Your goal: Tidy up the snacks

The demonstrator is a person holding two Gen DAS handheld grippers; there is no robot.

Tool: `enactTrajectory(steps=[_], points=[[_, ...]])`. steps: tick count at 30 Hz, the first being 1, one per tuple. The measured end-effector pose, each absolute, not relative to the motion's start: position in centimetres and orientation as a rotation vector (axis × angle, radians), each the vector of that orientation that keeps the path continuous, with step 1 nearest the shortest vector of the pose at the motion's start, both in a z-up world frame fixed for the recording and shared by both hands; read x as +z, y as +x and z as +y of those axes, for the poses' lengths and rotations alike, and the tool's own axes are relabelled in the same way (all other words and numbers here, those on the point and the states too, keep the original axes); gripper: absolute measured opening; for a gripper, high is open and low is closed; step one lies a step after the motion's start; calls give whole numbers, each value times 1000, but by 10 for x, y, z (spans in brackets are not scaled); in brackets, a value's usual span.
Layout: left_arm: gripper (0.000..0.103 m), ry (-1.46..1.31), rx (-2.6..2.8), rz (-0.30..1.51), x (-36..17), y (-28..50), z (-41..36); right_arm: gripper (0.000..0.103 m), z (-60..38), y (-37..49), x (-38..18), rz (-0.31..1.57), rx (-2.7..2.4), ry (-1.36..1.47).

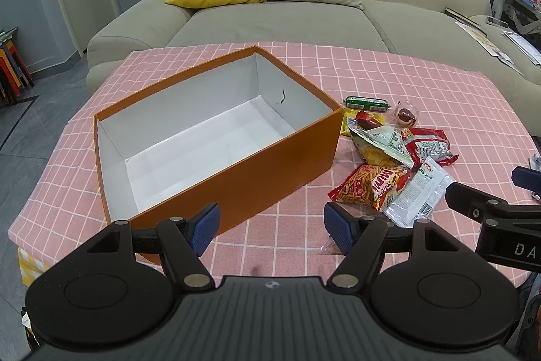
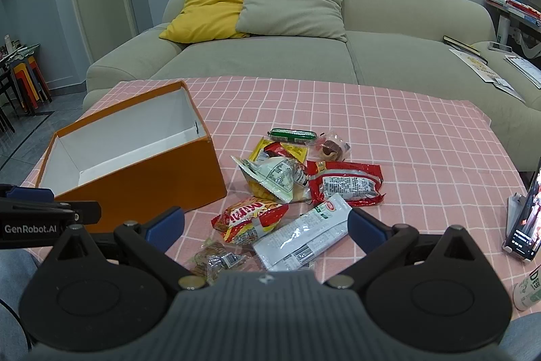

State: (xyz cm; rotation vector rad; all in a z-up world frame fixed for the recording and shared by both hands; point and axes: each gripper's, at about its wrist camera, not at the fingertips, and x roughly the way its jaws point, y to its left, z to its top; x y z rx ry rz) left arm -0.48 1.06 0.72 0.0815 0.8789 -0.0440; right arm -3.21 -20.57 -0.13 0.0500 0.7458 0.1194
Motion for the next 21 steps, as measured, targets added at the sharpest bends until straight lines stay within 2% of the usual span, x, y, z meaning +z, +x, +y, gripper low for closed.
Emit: enactTrajectory(steps=[14,16,21], points=[[82,73,-88,899,5,-4,8,99,-208,-30,-8,763,119,66],[79,68,-112,899,4,-3,5,99,-211,-29,-12,766,114,70],[63,50,-184,938,-4,3,-2,99,-222,-30,-27,762,108,67]])
